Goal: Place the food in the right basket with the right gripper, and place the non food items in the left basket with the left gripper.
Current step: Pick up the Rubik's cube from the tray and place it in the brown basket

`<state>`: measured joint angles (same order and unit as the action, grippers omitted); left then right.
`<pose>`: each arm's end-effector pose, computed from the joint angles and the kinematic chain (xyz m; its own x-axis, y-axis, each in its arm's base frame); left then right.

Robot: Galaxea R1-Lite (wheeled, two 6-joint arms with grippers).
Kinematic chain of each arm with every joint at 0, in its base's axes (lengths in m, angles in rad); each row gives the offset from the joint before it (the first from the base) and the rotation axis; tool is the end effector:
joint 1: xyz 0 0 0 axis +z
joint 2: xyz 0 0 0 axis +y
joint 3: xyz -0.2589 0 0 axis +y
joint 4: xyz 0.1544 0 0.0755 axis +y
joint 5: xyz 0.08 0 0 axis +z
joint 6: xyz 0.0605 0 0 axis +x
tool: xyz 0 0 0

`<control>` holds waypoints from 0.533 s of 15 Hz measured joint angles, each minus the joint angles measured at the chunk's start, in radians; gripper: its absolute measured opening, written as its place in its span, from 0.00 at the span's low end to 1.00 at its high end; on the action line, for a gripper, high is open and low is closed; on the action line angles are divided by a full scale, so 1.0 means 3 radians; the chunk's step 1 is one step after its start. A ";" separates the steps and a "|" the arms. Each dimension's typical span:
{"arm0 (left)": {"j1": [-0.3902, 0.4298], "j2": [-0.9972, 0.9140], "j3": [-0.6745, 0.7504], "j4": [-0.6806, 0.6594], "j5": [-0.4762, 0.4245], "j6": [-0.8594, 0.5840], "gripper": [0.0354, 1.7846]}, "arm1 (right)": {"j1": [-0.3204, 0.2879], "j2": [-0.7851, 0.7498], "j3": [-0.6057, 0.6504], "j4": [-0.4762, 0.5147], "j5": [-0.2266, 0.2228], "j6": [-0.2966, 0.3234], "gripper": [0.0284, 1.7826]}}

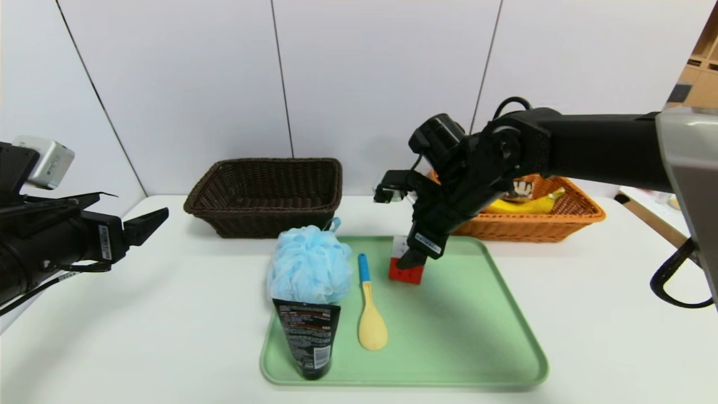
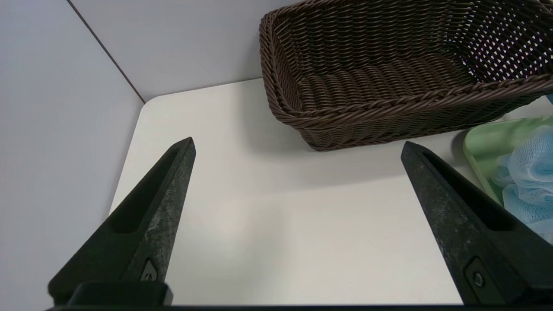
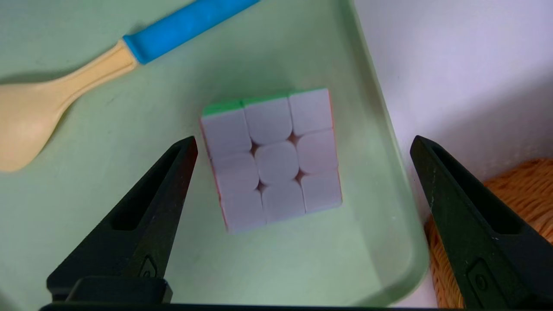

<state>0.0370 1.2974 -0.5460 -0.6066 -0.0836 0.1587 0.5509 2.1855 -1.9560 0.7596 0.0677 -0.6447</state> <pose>0.2333 0.0036 0.1788 0.9885 -0.0470 -0.1438 0.0679 0.9872 0.1445 0.3335 0.2097 0.1326 0.4317 0.3446 -0.8336 -0.8706 0.4011 -0.2850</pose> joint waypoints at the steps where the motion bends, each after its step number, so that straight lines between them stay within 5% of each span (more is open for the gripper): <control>1: 0.0000 0.0005 -0.0001 0.0000 -0.0001 0.0001 0.94 | 0.0000 0.0028 0.0000 -0.0008 -0.0004 0.0000 0.95; 8: 0.0000 0.0019 -0.0006 0.0000 -0.0006 -0.0009 0.94 | -0.0062 0.0173 0.0000 -0.0075 -0.0029 0.0062 0.95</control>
<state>0.0370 1.3032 -0.5479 -0.6066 -0.0855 0.1562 0.5323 2.2374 -1.9560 0.7370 0.0589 -0.6262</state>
